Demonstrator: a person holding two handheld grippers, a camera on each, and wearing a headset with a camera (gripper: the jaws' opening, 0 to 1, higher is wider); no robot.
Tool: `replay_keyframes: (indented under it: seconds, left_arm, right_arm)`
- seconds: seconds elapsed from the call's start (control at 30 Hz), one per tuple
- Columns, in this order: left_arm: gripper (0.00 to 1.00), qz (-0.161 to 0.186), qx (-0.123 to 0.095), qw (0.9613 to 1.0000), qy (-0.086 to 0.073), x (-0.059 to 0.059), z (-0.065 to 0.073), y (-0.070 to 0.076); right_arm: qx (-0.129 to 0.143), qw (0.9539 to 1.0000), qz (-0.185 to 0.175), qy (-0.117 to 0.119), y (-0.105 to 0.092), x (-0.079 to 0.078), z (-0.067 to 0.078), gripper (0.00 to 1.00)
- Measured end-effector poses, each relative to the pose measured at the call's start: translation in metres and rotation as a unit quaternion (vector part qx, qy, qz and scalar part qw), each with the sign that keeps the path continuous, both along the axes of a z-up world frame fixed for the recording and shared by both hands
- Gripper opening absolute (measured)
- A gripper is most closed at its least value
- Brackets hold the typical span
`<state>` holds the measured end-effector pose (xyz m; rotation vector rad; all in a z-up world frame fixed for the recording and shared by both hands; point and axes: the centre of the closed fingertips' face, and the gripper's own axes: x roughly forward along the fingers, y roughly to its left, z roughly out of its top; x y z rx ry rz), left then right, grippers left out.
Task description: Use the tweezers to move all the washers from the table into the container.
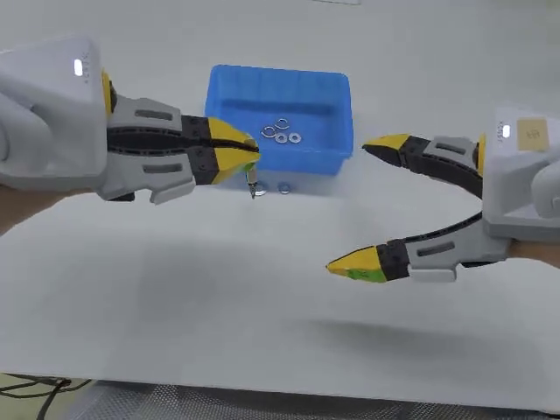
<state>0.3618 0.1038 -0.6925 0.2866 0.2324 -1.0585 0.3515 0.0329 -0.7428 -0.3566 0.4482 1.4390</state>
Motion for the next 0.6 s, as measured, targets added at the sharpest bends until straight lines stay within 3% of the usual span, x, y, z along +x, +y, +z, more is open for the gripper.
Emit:
replay_keyframes:
  seconds: [0.13,0.33,0.6]
  left_arm:
    - [0.05,-0.002,0.003,1.0,-0.001,0.001,-0.003,-0.001]
    - [0.05,0.002,-0.003,1.0,-0.001,0.008,-0.003,-0.002]
    - [0.05,0.005,-0.006,0.9999,0.012,0.012,-0.009,-0.004]
  right_arm:
    - [-0.007,0.9999,0.003,0.008,-0.002,-0.007,-0.006,1.0]
    - [-0.007,0.9998,0.008,0.014,-0.001,-0.011,-0.009,1.0]
    - [0.003,0.9997,-0.001,0.023,0.0,-0.008,-0.009,1.0]
